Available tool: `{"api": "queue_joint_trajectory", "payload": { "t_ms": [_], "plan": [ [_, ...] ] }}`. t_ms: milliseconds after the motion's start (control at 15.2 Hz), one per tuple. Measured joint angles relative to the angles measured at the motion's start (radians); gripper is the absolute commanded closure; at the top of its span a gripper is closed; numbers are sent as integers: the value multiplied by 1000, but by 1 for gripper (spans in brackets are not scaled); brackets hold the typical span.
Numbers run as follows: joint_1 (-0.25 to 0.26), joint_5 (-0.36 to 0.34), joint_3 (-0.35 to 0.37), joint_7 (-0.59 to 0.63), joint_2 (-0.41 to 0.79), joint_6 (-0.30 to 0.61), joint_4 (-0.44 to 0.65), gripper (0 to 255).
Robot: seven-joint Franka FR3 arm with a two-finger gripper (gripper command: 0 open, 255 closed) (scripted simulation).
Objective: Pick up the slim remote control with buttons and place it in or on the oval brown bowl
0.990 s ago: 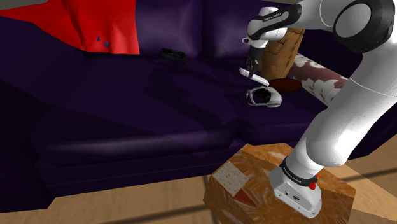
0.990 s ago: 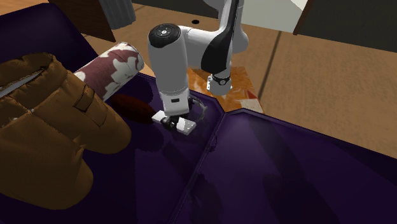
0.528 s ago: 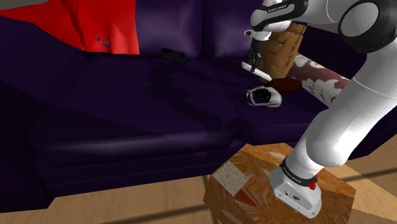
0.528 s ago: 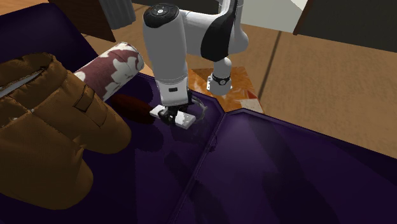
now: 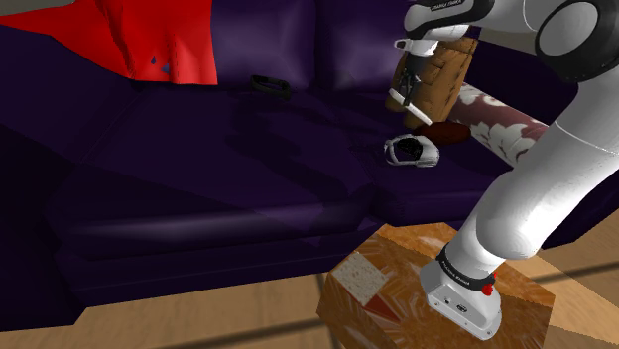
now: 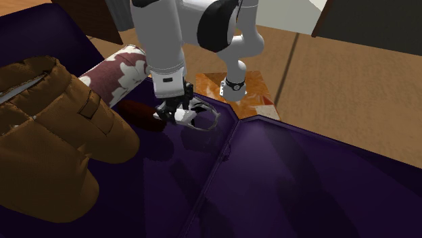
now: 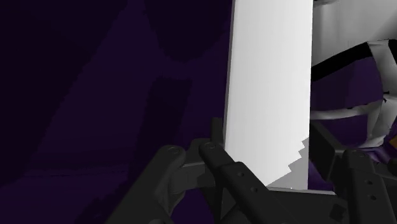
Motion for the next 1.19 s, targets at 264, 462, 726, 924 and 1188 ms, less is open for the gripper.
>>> {"api": "queue_joint_trajectory", "payload": {
  "t_ms": [264,462,726,924,1188],
  "plan": [
    [-44,1,-52,-94,7,2,5,255],
    [-78,8,-92,-173,20,-10,30,255],
    [-125,22,-146,-277,42,-10,47,255],
    [-164,56,-185,-364,87,-14,81,255],
    [-181,79,-197,-403,115,20,66,255]
  ]
}}
